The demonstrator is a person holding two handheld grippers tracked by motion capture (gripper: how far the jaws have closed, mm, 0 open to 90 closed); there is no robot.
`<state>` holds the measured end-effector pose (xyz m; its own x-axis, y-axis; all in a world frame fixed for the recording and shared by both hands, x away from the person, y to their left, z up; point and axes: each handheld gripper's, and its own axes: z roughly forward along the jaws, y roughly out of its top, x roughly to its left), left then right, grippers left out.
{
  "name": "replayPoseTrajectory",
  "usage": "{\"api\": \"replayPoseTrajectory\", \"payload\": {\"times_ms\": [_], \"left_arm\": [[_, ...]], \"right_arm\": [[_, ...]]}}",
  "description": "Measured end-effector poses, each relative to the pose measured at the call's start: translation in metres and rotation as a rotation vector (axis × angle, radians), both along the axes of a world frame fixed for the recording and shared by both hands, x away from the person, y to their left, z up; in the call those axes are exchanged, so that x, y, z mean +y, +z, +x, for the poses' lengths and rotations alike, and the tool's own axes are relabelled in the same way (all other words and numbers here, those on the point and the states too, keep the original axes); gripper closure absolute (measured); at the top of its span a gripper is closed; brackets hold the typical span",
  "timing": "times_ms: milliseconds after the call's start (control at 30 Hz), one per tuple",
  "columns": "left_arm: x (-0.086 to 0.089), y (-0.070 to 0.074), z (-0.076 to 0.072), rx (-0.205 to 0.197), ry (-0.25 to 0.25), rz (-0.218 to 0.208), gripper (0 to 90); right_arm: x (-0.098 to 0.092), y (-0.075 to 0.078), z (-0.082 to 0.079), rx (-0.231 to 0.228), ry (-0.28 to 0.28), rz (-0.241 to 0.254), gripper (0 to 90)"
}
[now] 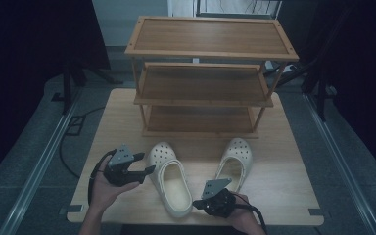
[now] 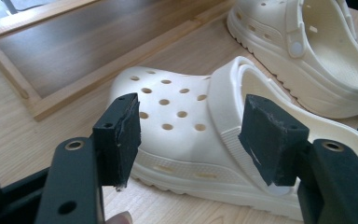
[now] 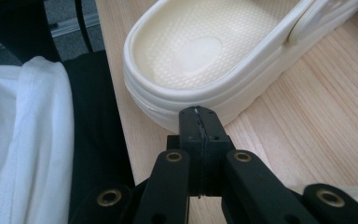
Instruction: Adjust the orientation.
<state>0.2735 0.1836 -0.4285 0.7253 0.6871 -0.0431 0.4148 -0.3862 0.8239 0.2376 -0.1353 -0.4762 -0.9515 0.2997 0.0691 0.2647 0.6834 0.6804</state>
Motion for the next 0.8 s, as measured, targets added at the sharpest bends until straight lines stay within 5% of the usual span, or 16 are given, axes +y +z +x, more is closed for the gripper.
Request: {"api": "replayPoseTrajectory", "payload": {"times_ms": [333, 600, 800], "left_arm": [[0.002, 0.002, -0.001, -0.007, 0.009, -0.005, 37.8], [0.002, 0.003, -0.002, -0.014, 0.001, -0.007, 37.8], [0.003, 0.005, -0.003, -0.022, 0.004, -0.01, 37.7]], "right_arm": [[0.018, -0.005, -0.006, 0.03, 0.028, 0.045, 90.0], [0.057, -0.011, -0.02, -0.022, 0.01, 0.089, 90.0], [0.066, -0.014, -0.023, -0.036, 0.001, 0.123, 90.0]]}}
